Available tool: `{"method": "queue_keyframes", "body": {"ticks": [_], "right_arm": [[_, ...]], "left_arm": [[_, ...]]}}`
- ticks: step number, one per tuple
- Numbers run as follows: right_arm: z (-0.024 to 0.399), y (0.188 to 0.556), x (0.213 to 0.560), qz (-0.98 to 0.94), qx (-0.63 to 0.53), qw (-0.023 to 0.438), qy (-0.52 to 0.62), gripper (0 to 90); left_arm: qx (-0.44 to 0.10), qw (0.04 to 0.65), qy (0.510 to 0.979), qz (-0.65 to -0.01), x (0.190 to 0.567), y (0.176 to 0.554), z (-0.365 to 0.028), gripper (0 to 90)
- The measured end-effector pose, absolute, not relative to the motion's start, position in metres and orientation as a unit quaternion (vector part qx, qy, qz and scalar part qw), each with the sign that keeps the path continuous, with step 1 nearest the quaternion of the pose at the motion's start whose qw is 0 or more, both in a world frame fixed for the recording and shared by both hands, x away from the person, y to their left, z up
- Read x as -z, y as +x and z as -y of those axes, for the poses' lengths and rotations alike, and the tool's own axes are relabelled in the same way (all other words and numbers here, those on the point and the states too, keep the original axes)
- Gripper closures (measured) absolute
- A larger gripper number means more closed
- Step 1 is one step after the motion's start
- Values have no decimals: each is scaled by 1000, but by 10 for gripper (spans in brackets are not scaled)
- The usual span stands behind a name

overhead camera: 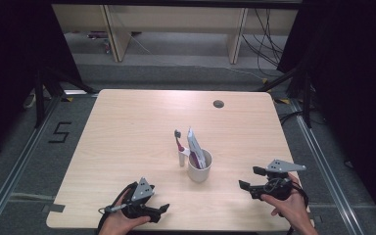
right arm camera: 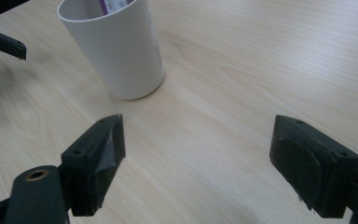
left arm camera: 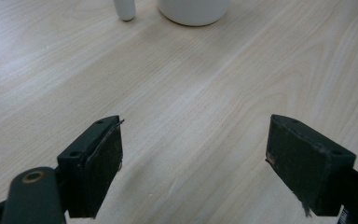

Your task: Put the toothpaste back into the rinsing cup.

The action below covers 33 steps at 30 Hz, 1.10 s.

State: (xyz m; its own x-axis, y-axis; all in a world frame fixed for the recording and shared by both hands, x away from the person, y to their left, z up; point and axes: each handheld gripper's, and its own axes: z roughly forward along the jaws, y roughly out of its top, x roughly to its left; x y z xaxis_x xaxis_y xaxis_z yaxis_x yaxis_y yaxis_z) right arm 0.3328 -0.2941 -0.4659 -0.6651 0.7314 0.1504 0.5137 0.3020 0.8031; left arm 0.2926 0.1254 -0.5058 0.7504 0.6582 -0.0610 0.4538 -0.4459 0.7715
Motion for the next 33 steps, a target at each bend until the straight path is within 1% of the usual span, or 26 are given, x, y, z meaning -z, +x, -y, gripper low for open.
{"method": "queue_keyframes", "body": {"ticks": [2,4,5,9,11,12,13,14,16,17,18,19,23,25,31,33], "right_arm": [[293,329,467,-792,-447,111,401,176],[294,327,468,-791,-447,111,403,173],[295,328,468,-794,-447,123,393,173],[294,321,471,-793,-440,113,407,171],[296,321,472,-797,-441,122,394,171],[295,319,472,-798,-437,116,400,170],[296,319,473,-798,-440,121,393,170],[294,316,473,-796,-437,112,403,170],[296,316,474,-800,-437,120,392,169],[295,314,474,-797,-436,110,403,169],[296,314,475,-801,-436,118,394,169],[295,312,475,-796,-436,107,406,169],[295,308,477,-802,-426,101,407,167],[296,308,479,-808,-424,116,391,166],[294,301,482,-814,-410,108,398,165],[295,300,483,-820,-401,126,388,165]], "left_arm": [[-125,410,841,-332,506,293,-125,180],[-124,410,841,-331,506,293,-125,180],[-125,410,841,-330,506,293,-125,180],[-130,402,846,-326,505,293,-127,180],[-130,402,846,-326,505,293,-127,180],[-130,402,846,-326,505,293,-127,180],[-130,401,846,-325,505,293,-127,180],[-130,402,846,-326,505,293,-127,180],[-130,402,846,-325,505,293,-127,180],[-130,402,846,-326,505,293,-127,180],[-130,402,846,-326,505,293,-127,180],[-130,402,846,-326,505,293,-127,180],[-126,409,842,-329,506,292,-125,179],[-128,406,844,-327,505,293,-126,179],[-129,404,845,-326,505,293,-126,179],[-126,409,842,-329,506,292,-125,180]]}}
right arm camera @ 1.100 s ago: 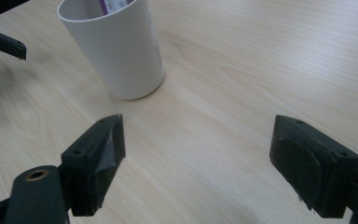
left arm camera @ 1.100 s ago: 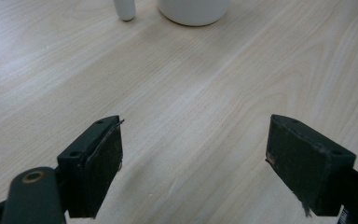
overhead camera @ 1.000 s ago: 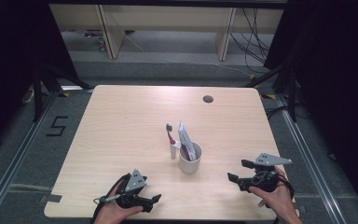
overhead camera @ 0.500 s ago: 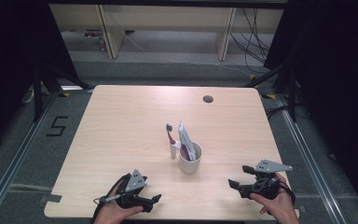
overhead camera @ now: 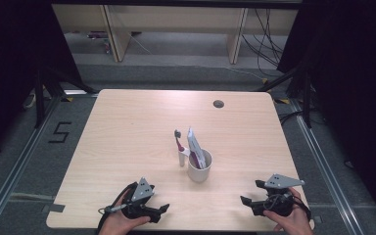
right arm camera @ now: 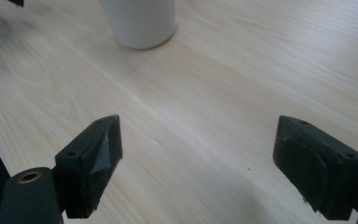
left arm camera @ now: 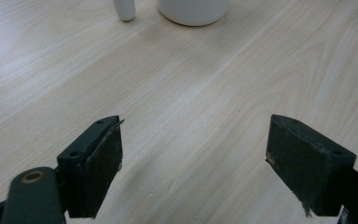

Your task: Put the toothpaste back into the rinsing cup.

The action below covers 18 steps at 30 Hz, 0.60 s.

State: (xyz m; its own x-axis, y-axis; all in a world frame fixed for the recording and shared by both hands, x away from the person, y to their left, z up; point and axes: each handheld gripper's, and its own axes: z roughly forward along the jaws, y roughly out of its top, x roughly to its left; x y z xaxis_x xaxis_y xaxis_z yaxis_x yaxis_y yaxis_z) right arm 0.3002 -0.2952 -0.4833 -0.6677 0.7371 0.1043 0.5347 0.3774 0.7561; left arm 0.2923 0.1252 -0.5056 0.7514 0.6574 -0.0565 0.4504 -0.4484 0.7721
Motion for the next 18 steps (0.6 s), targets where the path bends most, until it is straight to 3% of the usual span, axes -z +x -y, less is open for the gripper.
{"method": "queue_keyframes", "body": {"ticks": [18], "right_arm": [[300,287,491,-835,-372,128,384,165]], "left_arm": [[-128,408,842,-329,506,292,-125,179]]}}
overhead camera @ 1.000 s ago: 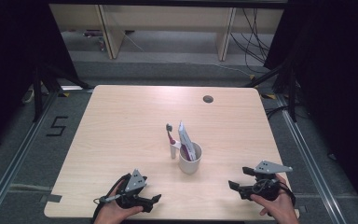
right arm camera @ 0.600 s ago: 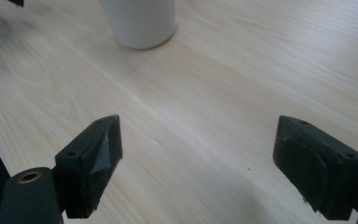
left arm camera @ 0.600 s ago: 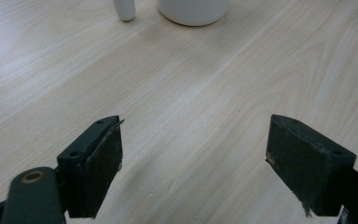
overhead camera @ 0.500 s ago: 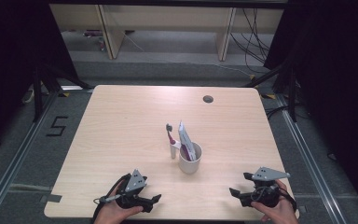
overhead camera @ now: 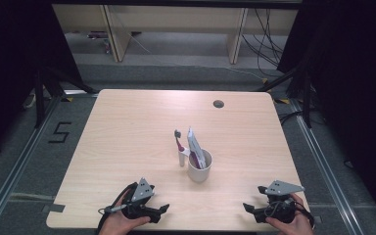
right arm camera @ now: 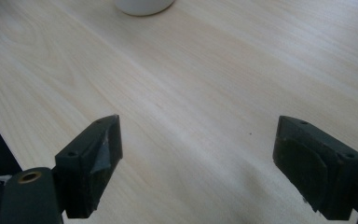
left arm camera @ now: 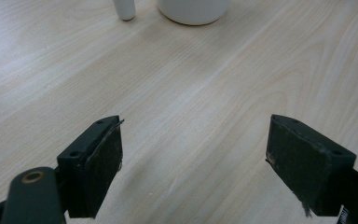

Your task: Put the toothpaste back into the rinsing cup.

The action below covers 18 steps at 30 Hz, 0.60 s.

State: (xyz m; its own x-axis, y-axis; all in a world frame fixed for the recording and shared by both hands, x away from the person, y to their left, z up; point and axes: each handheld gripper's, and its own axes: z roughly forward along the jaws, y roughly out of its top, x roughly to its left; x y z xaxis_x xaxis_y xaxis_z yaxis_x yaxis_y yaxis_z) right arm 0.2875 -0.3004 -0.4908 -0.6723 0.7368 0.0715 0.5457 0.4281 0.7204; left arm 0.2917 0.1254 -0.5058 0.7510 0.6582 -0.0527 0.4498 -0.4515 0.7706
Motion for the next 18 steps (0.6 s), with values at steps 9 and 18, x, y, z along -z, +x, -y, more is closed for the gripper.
{"method": "queue_keyframes", "body": {"ticks": [9,18], "right_arm": [[302,285,494,-841,-355,121,390,164],[301,285,494,-840,-357,114,393,164]], "left_arm": [[-129,404,844,-327,506,292,-126,178],[-133,399,847,-326,506,292,-127,178]]}}
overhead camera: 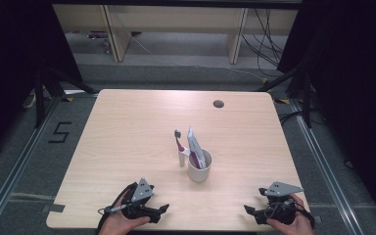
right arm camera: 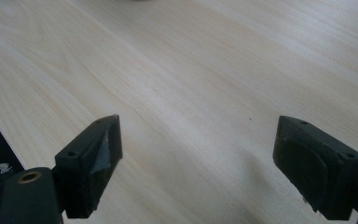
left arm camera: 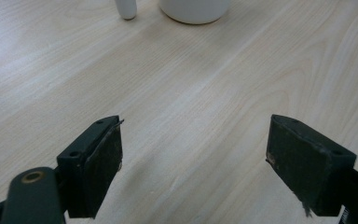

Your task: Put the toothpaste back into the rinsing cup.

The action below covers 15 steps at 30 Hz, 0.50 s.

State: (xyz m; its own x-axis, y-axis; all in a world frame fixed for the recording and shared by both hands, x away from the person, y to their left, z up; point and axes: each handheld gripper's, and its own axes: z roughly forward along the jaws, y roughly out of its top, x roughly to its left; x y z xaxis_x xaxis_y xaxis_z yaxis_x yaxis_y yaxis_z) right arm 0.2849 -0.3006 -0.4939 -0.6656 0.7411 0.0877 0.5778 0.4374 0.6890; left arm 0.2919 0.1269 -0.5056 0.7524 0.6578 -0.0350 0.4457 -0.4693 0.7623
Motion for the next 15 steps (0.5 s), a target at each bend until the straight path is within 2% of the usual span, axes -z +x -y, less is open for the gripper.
{"method": "queue_keyframes", "body": {"ticks": [15], "right_arm": [[302,288,494,-846,-354,132,376,165]], "left_arm": [[-131,406,842,-330,506,291,-126,178]]}}
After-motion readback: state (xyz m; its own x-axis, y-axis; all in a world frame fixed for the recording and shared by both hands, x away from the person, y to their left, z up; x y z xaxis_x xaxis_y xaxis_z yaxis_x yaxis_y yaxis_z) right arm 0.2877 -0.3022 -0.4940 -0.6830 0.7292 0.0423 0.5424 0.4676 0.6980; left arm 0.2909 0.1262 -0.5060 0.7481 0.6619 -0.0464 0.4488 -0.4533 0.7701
